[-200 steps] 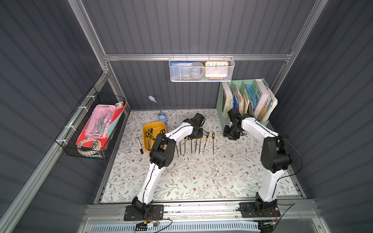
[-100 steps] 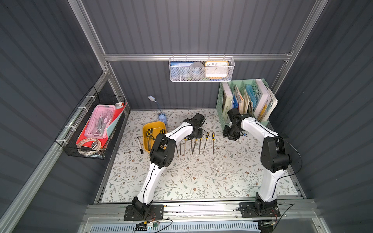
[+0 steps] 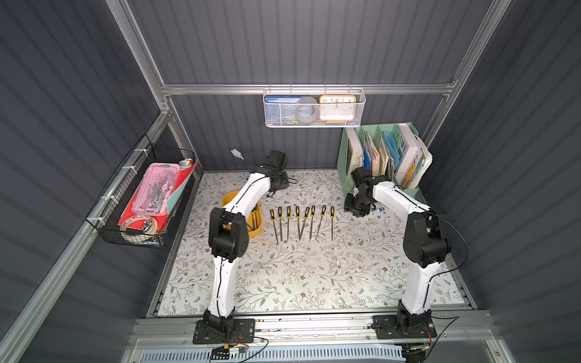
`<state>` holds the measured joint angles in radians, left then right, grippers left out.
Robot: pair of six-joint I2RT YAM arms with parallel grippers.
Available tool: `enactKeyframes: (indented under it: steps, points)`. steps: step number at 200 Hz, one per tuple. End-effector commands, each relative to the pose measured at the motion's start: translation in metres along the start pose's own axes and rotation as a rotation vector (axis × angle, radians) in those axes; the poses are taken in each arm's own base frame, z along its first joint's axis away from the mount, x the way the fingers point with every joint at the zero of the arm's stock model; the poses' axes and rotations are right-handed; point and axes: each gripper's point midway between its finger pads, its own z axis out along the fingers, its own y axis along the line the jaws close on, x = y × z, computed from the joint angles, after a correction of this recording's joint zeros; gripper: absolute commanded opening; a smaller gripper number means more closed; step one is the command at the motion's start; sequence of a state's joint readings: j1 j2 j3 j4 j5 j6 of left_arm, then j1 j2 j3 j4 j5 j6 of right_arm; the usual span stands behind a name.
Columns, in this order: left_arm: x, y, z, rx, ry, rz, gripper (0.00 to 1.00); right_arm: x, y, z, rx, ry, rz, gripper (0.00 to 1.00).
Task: Take the file tool out of the storage box
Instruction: Place the file tool at the center of the board, then pick up the file tool from the storage box.
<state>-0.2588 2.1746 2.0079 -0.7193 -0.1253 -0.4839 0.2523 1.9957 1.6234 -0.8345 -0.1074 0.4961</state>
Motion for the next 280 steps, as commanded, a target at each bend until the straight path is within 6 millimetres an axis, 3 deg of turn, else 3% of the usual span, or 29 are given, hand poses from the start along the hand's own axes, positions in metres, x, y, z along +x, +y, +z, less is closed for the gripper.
enactKeyframes:
  steps: [1,24,56,162,257,280]
  points:
    - [0.005,0.059,-0.007,-0.116,0.033,-0.006,0.36,0.006,0.007,0.01,0.002,0.028,-0.014,0.45]
    - [0.009,0.095,-0.008,-0.155,0.047,-0.029,0.34,0.007,0.012,0.013,0.002,0.029,-0.017,0.45]
    - [0.027,0.116,0.003,-0.18,0.094,-0.026,0.33,0.012,0.016,0.016,0.002,0.033,-0.019,0.45]
    - [0.059,0.12,0.056,-0.162,0.179,0.035,0.33,0.015,0.01,0.013,0.032,0.033,-0.017,0.45]
    - [0.085,0.14,0.073,-0.23,0.26,0.068,0.33,0.016,0.007,0.013,0.043,0.035,-0.006,0.45]
    - [0.087,0.146,0.071,-0.245,0.262,0.066,0.28,0.016,0.008,0.014,0.043,0.034,-0.007,0.45]
